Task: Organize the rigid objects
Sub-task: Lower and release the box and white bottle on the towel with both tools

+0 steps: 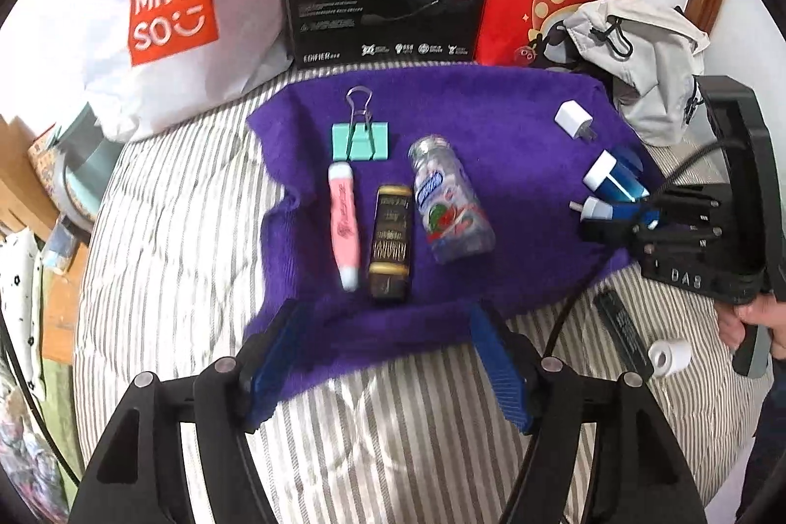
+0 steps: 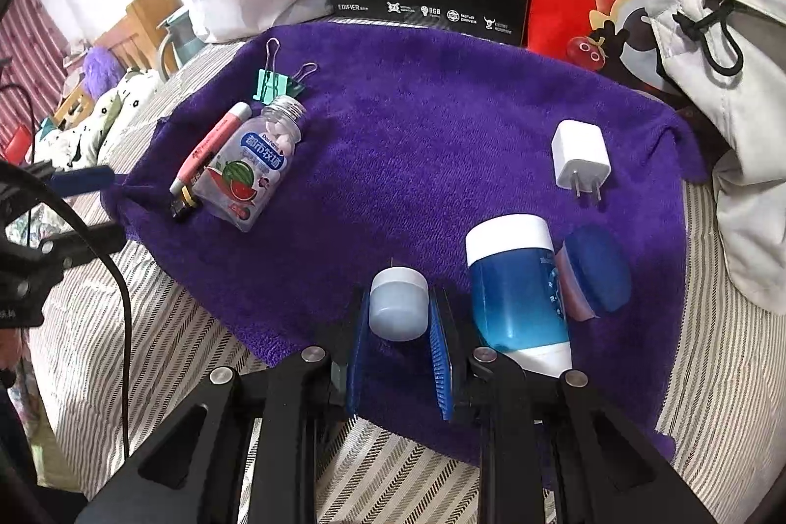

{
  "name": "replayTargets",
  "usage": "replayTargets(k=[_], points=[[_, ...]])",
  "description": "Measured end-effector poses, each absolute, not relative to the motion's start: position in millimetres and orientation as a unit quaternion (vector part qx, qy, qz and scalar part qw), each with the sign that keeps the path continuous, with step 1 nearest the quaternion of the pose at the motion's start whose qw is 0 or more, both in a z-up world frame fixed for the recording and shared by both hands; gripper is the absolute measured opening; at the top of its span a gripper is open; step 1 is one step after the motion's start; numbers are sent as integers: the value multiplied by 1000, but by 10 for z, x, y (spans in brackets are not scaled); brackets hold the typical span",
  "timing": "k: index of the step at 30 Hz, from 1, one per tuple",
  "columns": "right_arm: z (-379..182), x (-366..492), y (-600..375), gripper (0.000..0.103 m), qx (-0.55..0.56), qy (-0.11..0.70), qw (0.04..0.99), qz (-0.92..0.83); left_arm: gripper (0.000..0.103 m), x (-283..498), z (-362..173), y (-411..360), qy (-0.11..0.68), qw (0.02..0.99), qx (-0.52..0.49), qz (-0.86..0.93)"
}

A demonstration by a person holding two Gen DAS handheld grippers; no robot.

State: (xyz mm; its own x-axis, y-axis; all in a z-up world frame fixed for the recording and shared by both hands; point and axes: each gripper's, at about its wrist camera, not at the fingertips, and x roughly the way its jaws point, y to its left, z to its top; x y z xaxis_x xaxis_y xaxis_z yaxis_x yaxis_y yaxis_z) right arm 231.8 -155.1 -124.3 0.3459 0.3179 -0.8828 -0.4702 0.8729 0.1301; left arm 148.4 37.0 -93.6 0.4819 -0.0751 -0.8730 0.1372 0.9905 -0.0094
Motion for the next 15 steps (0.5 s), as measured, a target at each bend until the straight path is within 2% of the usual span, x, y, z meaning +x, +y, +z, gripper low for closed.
replayTargets(k=[9,15], points=[[-1161,2293,-1575,25,-93,536,807,227,68,1151,-986,617,505,861,-8,-52],[-971,2107,-1726,31,-93,525,818,217,68,1035,-1037,593,508,858,-35,-58]])
